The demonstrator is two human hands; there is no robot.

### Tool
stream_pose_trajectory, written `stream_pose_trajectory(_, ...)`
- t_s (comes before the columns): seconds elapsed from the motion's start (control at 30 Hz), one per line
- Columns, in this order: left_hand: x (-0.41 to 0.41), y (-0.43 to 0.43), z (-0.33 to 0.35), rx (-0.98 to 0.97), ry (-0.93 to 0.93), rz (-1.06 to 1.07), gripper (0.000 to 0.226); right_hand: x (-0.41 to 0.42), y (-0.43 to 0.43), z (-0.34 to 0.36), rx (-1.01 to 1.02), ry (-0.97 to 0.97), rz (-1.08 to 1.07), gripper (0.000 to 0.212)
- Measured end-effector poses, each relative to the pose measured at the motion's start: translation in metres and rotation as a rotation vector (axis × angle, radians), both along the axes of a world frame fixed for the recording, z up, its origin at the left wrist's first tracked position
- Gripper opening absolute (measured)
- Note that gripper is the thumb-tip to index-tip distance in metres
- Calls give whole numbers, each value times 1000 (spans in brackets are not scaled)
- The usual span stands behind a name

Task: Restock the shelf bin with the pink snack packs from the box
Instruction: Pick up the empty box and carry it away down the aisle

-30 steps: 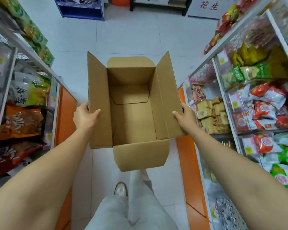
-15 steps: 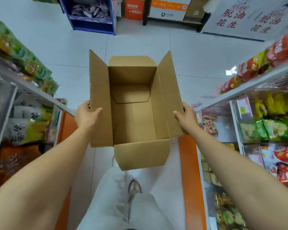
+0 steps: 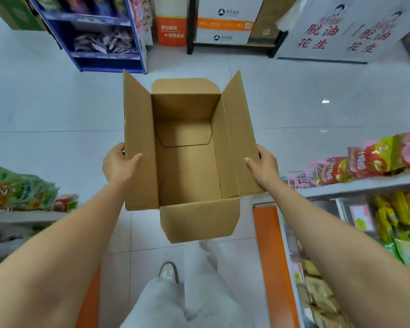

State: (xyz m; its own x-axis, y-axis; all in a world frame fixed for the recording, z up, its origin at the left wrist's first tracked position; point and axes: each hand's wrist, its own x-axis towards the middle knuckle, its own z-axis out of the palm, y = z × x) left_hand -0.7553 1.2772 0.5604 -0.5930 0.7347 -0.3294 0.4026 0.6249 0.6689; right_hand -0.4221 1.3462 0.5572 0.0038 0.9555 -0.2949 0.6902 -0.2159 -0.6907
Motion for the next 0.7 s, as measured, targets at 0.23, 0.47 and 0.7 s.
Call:
stream_pose_trajectory(0.23,-3,126,1,42,-12,21,26,-8,135,0,-28,18,9,34)
stream_pose_trajectory(0.47,-19,256,3,58,-15,9,25,-26,265,0,-24,-2,0,32)
stream_pose_trajectory(0.7,-39,388,1,26,-11,-17,33,-42,385,-6,-25,-18,-36,29)
